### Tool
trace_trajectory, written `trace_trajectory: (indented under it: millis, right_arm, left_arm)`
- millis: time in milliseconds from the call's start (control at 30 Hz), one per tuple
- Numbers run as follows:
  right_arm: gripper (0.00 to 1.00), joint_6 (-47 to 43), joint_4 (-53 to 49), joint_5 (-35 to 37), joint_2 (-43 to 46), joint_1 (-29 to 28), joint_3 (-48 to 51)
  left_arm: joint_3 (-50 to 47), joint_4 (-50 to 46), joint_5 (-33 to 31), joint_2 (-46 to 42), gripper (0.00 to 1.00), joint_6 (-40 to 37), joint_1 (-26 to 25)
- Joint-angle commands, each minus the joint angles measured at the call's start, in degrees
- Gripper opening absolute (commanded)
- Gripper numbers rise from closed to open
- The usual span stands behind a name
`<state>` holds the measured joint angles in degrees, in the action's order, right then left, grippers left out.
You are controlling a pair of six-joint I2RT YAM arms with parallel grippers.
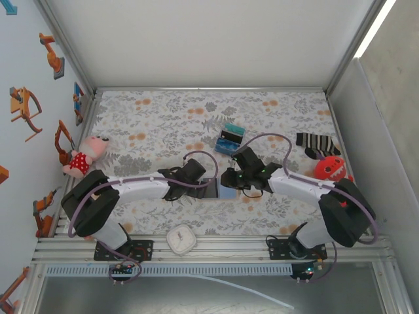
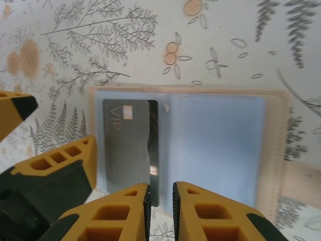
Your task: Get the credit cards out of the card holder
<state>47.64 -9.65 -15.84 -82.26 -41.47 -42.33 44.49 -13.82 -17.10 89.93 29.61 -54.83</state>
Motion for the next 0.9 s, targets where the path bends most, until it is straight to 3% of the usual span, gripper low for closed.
trace_trajectory:
  millis: [0,433,867]
  right_arm:
    - [0.18,1.8,4.9,-4.2,-2.2,0.2,0.6]
    - [0.13,3.8,9.2,-8.4,-8.8,0.3,1.1]
    - [0.12,4.6,9.0,-7.3,-7.3,0.3,3.1]
  left_arm:
    - [-0.7,0.4,0.4,0.9,0.97,0.5,-0.5]
    - [0.4,-1.0,0.5,2.5,0.97,0.1,-0.7]
    - [1.1,-3.0,0.1,3.4,0.97,0.6,-0.9]
